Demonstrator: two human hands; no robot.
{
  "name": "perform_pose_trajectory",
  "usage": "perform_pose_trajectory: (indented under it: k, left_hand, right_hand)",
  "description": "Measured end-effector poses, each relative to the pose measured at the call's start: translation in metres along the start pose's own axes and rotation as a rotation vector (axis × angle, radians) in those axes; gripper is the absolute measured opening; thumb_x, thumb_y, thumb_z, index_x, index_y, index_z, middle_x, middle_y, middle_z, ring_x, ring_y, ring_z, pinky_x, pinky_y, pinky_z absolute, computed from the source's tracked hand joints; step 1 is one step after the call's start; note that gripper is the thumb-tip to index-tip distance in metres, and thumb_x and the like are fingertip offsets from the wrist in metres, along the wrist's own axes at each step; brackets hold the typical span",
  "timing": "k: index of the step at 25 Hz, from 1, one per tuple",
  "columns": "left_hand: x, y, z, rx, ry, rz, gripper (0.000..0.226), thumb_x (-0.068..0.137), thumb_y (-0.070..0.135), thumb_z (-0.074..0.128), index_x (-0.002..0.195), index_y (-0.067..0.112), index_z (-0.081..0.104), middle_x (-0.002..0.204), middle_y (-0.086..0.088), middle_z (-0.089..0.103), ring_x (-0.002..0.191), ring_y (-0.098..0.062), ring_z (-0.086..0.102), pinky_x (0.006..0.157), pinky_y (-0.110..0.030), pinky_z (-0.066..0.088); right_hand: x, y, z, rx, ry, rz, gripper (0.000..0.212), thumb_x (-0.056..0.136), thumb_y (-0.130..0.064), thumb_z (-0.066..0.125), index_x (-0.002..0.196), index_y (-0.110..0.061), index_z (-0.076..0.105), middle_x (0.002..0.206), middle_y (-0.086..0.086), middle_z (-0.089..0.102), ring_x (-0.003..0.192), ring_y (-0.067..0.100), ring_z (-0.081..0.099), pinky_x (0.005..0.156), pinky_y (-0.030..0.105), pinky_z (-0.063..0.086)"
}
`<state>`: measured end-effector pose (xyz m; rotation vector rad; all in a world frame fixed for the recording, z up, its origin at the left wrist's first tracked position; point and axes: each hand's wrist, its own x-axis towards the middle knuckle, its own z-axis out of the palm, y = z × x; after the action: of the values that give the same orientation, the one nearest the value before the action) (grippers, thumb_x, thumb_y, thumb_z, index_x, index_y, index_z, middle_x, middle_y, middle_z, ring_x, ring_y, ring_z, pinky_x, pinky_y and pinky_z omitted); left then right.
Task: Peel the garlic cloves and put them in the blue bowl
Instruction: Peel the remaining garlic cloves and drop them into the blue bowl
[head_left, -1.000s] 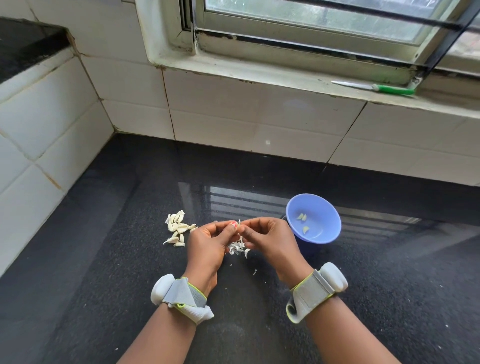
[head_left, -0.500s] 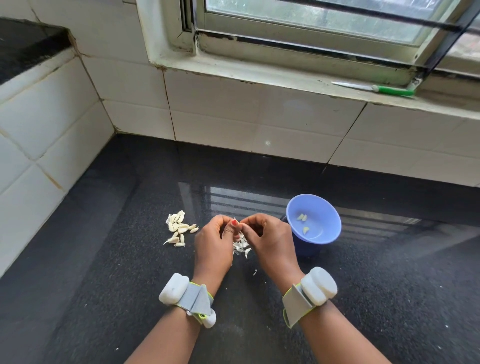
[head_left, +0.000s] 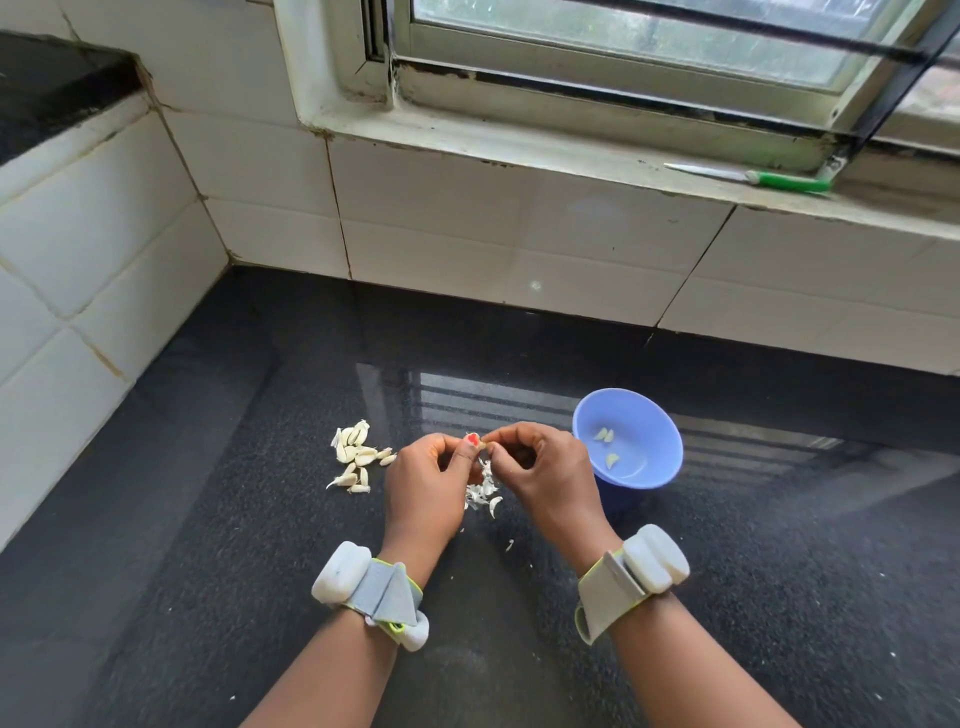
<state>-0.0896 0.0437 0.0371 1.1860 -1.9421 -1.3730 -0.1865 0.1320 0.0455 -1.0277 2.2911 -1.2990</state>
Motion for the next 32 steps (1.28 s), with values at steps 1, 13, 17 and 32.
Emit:
perform_pose_trajectory:
  k: [1, 13, 17, 32]
  left_hand:
    - [-0.001, 0.0, 0.0, -0.008, 0.001, -0.005, 0.026, 0.089, 0.033, 0.062, 0.071, 0.016, 0.069, 0.06, 0.008, 0.069, 0.061, -0.005, 0.066, 0.063, -0.026, 0.05]
    - [0.001, -0.001, -0.005, -0.002, -0.094, 0.099, 0.016, 0.088, 0.022, 0.064, 0.075, 0.015, 0.069, 0.064, 0.004, 0.069, 0.05, 0.004, 0.054, 0.052, -0.011, 0.039]
    - [0.0, -0.001, -0.005, -0.156, -0.25, 0.007, 0.016, 0.091, 0.019, 0.061, 0.079, 0.011, 0.07, 0.067, -0.003, 0.071, 0.056, 0.0, 0.06, 0.051, -0.015, 0.04]
    - [0.004, -0.01, -0.006, -0.263, -0.135, 0.029, 0.002, 0.081, 0.015, 0.073, 0.083, 0.016, 0.074, 0.073, 0.0, 0.074, 0.069, -0.015, 0.07, 0.067, -0.026, 0.055]
  right_hand:
    - [-0.001, 0.0, 0.001, -0.022, 0.027, -0.024, 0.005, 0.085, -0.015, 0.072, 0.088, -0.016, 0.076, 0.077, -0.007, 0.071, 0.069, 0.006, 0.066, 0.065, 0.018, 0.055]
    - [0.0, -0.007, -0.007, 0.102, -0.101, 0.087, 0.021, 0.086, -0.01, 0.068, 0.068, -0.021, 0.068, 0.056, -0.011, 0.062, 0.049, -0.003, 0.05, 0.051, 0.013, 0.04]
    - [0.001, 0.002, -0.007, -0.027, -0.009, -0.137, 0.015, 0.081, -0.004, 0.071, 0.076, -0.018, 0.07, 0.069, -0.011, 0.063, 0.062, 0.003, 0.056, 0.058, 0.015, 0.045]
    - [0.001, 0.011, 0.0, 0.032, -0.023, 0.129, 0.013, 0.084, -0.009, 0.073, 0.081, -0.021, 0.071, 0.073, -0.006, 0.071, 0.066, 0.005, 0.065, 0.069, 0.021, 0.055]
